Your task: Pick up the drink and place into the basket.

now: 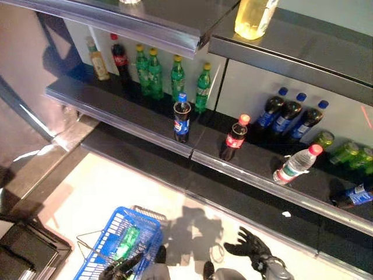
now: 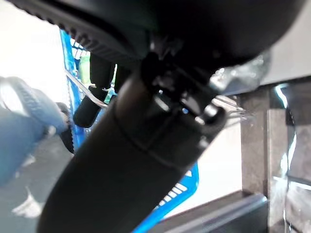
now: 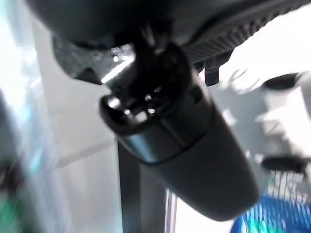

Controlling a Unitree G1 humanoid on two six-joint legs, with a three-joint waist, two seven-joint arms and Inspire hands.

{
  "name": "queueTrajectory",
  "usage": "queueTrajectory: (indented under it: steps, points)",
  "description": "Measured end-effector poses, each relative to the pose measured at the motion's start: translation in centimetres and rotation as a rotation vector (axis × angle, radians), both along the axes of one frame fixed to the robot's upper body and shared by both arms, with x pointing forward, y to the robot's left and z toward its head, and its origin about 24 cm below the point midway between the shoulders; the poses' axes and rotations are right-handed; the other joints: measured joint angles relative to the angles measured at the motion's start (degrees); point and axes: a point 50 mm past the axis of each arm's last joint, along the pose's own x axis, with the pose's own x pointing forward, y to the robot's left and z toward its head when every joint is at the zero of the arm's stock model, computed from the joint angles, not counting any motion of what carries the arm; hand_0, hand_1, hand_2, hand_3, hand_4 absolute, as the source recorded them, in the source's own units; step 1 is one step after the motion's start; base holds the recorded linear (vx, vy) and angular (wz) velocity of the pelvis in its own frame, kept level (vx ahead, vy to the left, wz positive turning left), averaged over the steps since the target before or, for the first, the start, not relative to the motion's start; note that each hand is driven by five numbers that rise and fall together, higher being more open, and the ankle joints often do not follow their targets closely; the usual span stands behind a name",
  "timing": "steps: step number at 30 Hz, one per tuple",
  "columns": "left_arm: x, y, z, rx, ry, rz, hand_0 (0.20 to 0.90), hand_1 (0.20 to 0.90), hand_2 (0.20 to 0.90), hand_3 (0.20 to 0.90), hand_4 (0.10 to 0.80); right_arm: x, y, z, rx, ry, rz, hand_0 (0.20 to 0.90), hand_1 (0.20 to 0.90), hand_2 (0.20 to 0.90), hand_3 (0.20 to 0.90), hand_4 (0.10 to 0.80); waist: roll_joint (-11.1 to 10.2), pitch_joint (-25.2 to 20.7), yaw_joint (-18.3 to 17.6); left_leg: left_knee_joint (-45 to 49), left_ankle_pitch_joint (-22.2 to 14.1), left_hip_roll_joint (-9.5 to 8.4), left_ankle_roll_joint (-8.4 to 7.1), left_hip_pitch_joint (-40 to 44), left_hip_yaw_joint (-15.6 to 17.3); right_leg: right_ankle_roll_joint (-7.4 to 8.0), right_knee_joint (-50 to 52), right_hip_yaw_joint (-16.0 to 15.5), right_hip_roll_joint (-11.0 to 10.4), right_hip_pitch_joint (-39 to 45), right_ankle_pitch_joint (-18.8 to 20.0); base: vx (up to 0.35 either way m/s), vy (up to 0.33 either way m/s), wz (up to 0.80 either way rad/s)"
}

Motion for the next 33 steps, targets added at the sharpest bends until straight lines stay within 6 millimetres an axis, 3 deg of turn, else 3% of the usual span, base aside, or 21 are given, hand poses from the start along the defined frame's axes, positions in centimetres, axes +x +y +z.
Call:
queueTrajectory:
  steps: [1, 3, 4, 5, 6, 7, 9, 12, 16, 24, 28, 33]
  points:
    - [0.0, 0.2, 0.1, 0.004, -0.001, 0.008, 0.3, 0.3, 0.3, 0.2, 0.1, 0.4, 0.7, 0.6, 0.016, -0.033, 0.043, 0.9, 0.9, 0.9, 0.9, 0.8, -0.1, 0.0, 0.6, 0.0, -0.2, 0.17, 0.16, 0.2, 0.8, 0.34, -0.9, -1.6, -1.3, 0.0, -0.2, -0.076, -0.072, -0.76]
    - [0.3, 0.5, 0.4, 0.007, -0.027, 0.031, 0.3, 0.3, 0.3, 0.2, 0.1, 2.3, 2.9, 3.2, 0.08, -0.169, 0.161, 0.9, 0.9, 0.9, 0.9, 0.8, -0.2, 0.2, 0.9, -0.2, -0.2, 0.76, -0.15, 0.1, 1.8, 4.64, -5.8, -4.1, -6.1, 1.1, 2.4, -0.033, -0.127, -0.48]
    - [0.5, 0.9, 0.5, 0.015, -0.038, 0.028, 0.3, 0.3, 0.3, 0.2, 0.1, 2.6, 3.8, 4.3, 0.103, -0.215, 0.208, 0.9, 0.9, 0.9, 0.9, 0.8, -0.9, 0.4, 1.7, -0.2, -0.5, 0.78, -0.58, 0.2, 2.5, 5.9, -7.5, -4.2, -7.9, 1.9, 3.6, -0.009, -0.235, -0.23]
    - [0.6, 1.3, 0.8, 0.029, -0.045, 0.028, 0.3, 0.3, 0.3, 0.2, 0.1, 3.0, 4.4, 5.2, 0.124, -0.258, 0.238, 0.9, 0.9, 0.9, 0.9, 0.8, -1.9, 0.6, 2.0, -0.2, -0.5, 0.83, -0.98, 0.2, 2.5, 6.01, -8.4, -4.1, -8.3, 3.1, 4.9, 0.003, -0.201, -0.1]
    - [0.8, 1.9, 1.0, 0.046, -0.055, 0.028, 0.3, 0.3, 0.3, 0.2, 0.1, 3.4, 4.7, 6.3, 0.112, -0.313, 0.27, 0.9, 0.9, 0.9, 0.9, 0.8, -3.0, 0.9, 2.0, -0.3, -0.1, 0.98, -1.92, 0.2, 2.1, 7.17, -9.5, -4.1, -7.8, 4.2, 7.4, 0.02, -0.194, 0.19]
    - [1.1, 1.9, 1.1, 0.048, -0.064, 0.027, 0.3, 0.3, 0.3, 0.2, 0.1, 3.8, 4.3, 7.8, 0.05, -0.4, 0.31, 0.9, 0.9, 0.9, 0.9, 0.8, -2.4, 1.5, 1.8, -1.0, 0.5, 2.65, -3.3, 0.3, 1.5, 6.32, -10.8, -4.6, -6.0, 5.2, 8.1, 0.023, -0.071, 0.23]
    - [1.2, 1.3, 1.1, 0.043, -0.088, 0.027, 0.3, 0.3, 0.3, 0.2, 0.1, 4.4, 2.8, 10.4, -0.031, -0.532, 0.345, 0.9, 0.9, 0.9, 0.9, 0.8, -1.7, 1.9, 1.8, -1.4, 1.0, 5.18, -4.14, 0.1, 1.5, 4.75, -11.7, -5.0, -3.5, 5.2, 8.3, 0.012, -0.025, 0.08]
    - [0.9, 0.1, 0.6, 0.014, -0.077, 0.016, 0.3, 0.3, 0.3, 0.2, 0.1, 5.5, 0.0, 14.4, -0.124, -0.718, 0.301, 0.9, 0.9, 0.9, 0.9, 0.8, -0.7, 1.9, 1.2, -1.8, 1.6, 7.08, -4.61, 0.3, 1.4, 3.64, -12.0, -5.0, -1.5, 5.3, 8.7, 0.021, 0.003, -0.07]
    - [0.9, -1.3, 0.2, -0.005, -0.069, -0.019, 0.3, 0.3, 0.3, 0.2, 0.1, 6.2, -1.6, 18.5, -0.197, -0.935, 0.2, 0.9, 0.9, 0.9, 0.9, 0.8, 0.2, 1.6, 0.0, -1.9, 1.9, 6.31, -4.95, 0.6, 1.3, 3.89, -12.6, -5.1, -1.7, 5.7, 9.2, 0.0, 0.0, 0.0]
    - [0.3, -1.7, -0.1, -0.02, -0.05, -0.037, 0.3, 0.3, 0.3, 0.2, 0.1, 6.3, -0.4, 22.8, -0.133, -1.178, 0.103, 0.9, 0.9, 0.9, 0.9, 0.8, 1.5, 1.0, 0.3, -1.9, 1.6, 4.81, -4.6, 1.5, 1.2, 4.71, -12.5, -5.3, -3.2, 7.0, 8.7, 0.027, 0.034, 0.04]
    - [-0.4, -2.2, -0.5, -0.036, -0.021, -0.045, 0.3, 0.3, 0.3, 0.2, 0.1, 6.9, -0.4, 24.0, -0.113, -1.238, -0.015, 0.9, 0.9, 0.9, 0.9, 0.8, 2.7, 0.4, 0.5, -1.8, 1.3, 4.48, -4.28, 2.0, 1.0, 4.68, -12.3, -5.5, -3.5, 7.7, 8.2, 0.072, 0.056, 0.03]
    - [-0.6, -2.8, -0.7, -0.052, -0.016, -0.085, 0.3, 0.3, 0.3, 0.2, 0.1, 7.2, -0.8, 23.4, -0.134, -1.211, -0.144, 0.9, 0.9, 0.9, 0.9, 0.8, 3.6, 0.1, 0.9, -0.7, 0.6, 4.12, -4.09, 1.9, -0.3, 4.66, -9.7, -6.7, -3.9, 7.9, 6.5, 0.055, 0.077, 0.14]
